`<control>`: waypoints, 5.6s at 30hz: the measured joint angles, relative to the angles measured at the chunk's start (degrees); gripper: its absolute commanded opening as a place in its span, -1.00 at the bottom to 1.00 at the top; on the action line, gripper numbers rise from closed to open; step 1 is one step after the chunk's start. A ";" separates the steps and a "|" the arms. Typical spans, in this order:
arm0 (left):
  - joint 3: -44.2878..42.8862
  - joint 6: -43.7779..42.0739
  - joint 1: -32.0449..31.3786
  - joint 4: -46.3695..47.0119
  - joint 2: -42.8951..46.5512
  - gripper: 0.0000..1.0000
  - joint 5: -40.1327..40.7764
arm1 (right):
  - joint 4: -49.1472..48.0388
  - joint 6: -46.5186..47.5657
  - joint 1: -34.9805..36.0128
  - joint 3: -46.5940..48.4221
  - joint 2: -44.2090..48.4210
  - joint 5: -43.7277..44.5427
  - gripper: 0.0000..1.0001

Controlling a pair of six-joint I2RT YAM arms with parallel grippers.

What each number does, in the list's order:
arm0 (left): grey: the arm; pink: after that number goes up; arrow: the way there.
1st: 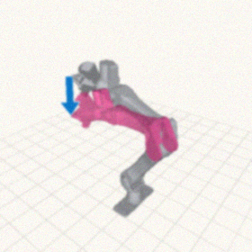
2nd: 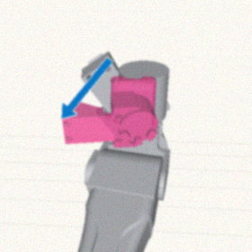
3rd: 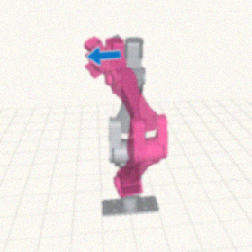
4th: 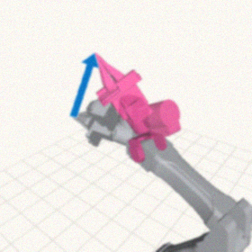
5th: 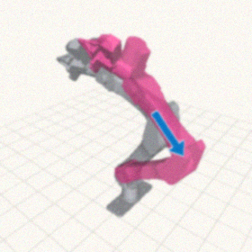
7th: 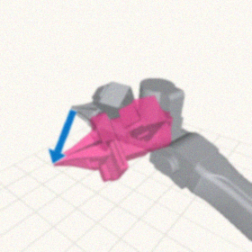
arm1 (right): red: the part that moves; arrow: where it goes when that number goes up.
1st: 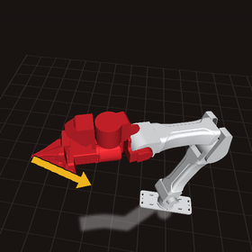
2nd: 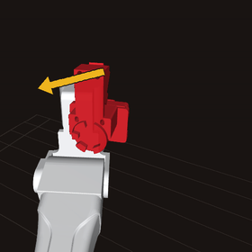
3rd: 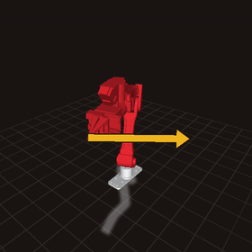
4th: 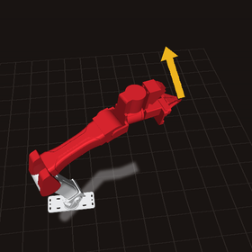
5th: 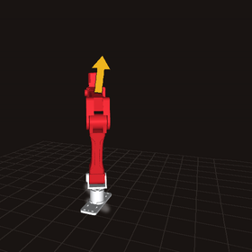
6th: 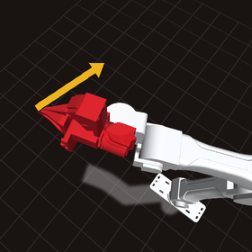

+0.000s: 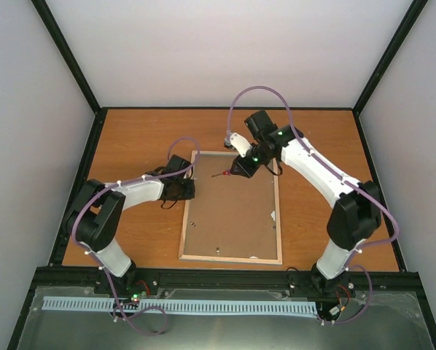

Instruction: Take the photo out of the frame

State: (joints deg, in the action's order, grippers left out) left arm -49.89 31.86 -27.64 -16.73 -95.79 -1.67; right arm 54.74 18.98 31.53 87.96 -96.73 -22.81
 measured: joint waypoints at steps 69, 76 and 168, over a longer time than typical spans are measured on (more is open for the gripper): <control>10.47 4.26 -0.13 4.20 8.66 -0.98 0.04 | -2.10 -8.59 6.99 16.02 -22.51 -2.27 -0.95; 10.54 4.26 -0.13 4.28 8.68 -0.98 0.04 | -3.67 -9.16 7.15 16.02 -22.51 0.22 -0.94; -53.42 -52.54 -0.94 -9.20 -37.97 -0.40 -12.33 | 7.41 9.53 -9.75 -28.33 34.18 10.12 -0.94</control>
State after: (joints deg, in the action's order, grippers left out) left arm -103.31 -20.69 -28.58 -25.93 -133.75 -14.00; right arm 62.15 28.51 21.78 59.64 -62.54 -12.69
